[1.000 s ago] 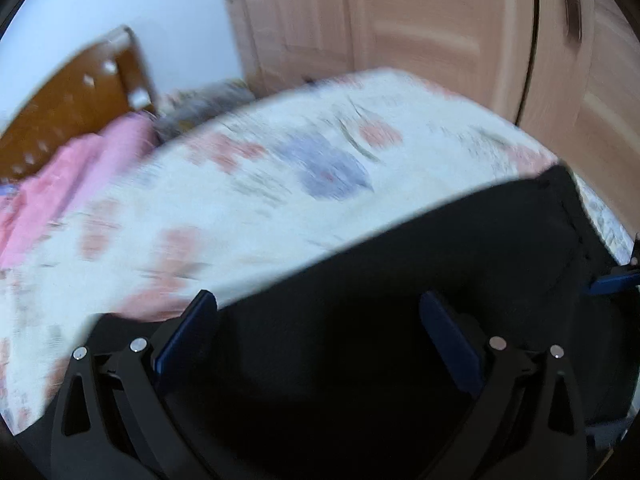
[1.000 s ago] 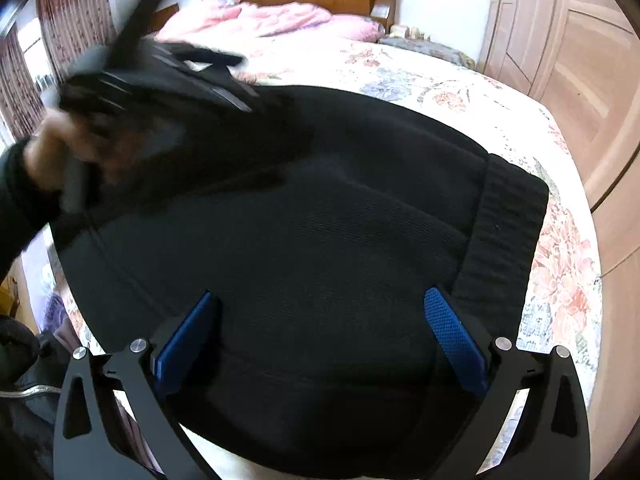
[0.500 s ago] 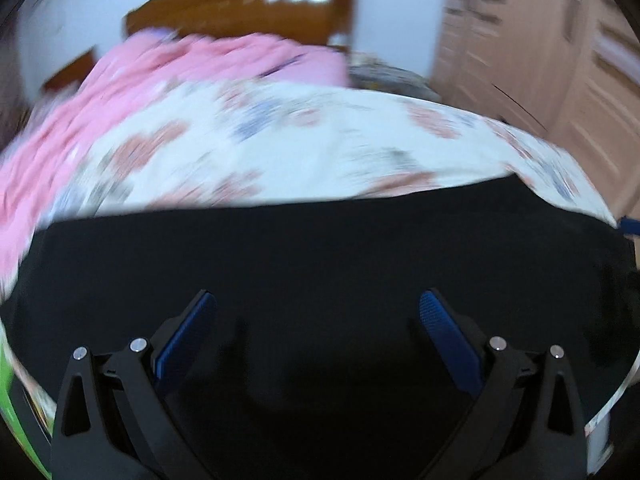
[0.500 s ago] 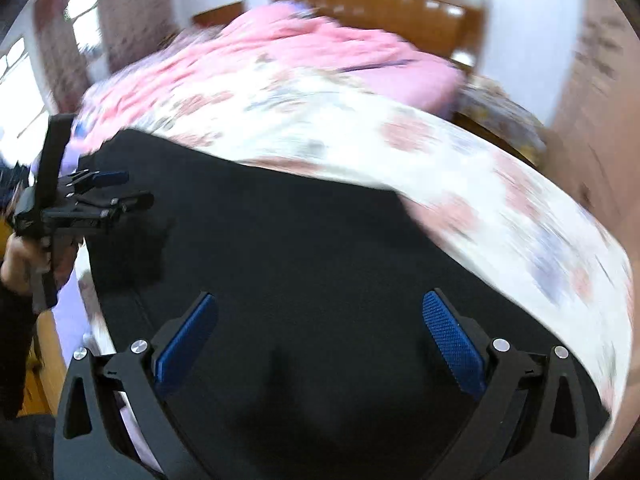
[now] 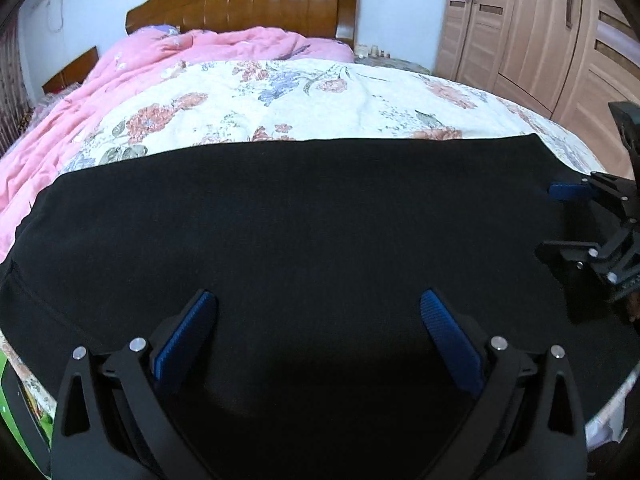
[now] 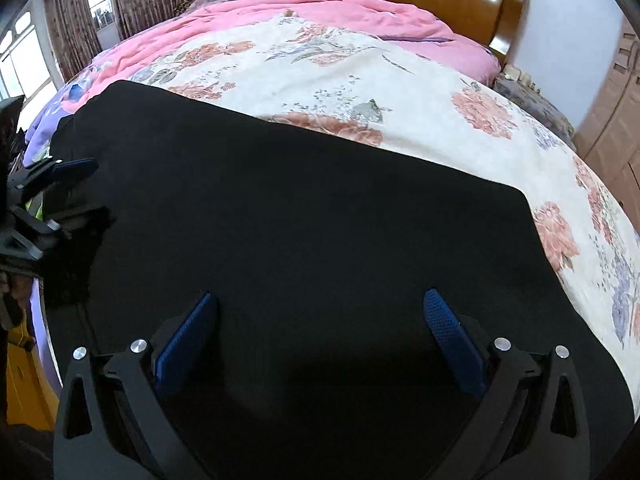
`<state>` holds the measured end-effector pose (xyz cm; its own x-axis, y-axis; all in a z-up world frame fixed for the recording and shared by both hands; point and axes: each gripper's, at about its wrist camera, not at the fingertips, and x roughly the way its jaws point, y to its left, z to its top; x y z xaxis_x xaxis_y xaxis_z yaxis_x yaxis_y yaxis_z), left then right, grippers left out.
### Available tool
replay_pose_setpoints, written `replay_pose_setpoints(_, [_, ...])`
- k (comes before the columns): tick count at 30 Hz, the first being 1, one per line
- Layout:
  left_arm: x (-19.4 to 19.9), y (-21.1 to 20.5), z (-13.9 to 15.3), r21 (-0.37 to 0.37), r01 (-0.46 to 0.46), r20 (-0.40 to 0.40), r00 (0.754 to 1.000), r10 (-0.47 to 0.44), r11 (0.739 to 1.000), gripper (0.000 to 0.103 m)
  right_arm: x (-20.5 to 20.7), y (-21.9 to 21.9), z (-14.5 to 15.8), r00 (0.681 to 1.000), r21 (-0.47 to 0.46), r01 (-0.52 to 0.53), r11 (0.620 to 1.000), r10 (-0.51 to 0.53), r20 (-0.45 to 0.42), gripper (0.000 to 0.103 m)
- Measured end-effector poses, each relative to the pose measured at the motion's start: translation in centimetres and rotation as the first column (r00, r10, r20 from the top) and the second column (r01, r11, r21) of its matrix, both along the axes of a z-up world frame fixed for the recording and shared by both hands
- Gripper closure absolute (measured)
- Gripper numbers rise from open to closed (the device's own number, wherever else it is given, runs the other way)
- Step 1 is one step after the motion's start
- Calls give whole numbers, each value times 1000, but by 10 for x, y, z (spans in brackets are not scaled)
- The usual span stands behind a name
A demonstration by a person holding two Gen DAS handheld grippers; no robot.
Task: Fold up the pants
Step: 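Smooth the folded pants flat with both open grippers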
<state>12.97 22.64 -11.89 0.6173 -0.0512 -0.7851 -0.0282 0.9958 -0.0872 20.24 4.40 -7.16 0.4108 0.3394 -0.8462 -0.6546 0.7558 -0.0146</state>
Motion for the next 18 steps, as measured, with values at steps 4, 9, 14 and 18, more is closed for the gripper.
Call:
replay_pose_setpoints(4, [-7, 45, 24, -83, -66, 62, 996, 71, 994, 2, 2, 11, -2, 999, -32, 44, 999, -44, 2, 4])
replay_pose_setpoints(9, [26, 120, 28, -35, -197, -1, 980, 197, 980, 2, 9, 64, 13, 998, 5, -24, 1000, 23, 54, 4])
replay_pose_setpoints(14, [49, 163, -10, -37, -246, -116, 964, 240, 969, 1, 26, 93, -14, 1000, -80, -12, 997, 12, 7, 4])
replay_pose_setpoints(18, [41, 156, -11, 7, -242, -63, 968, 242, 970, 1, 23, 73, -19, 998, 37, -33, 999, 31, 48, 4])
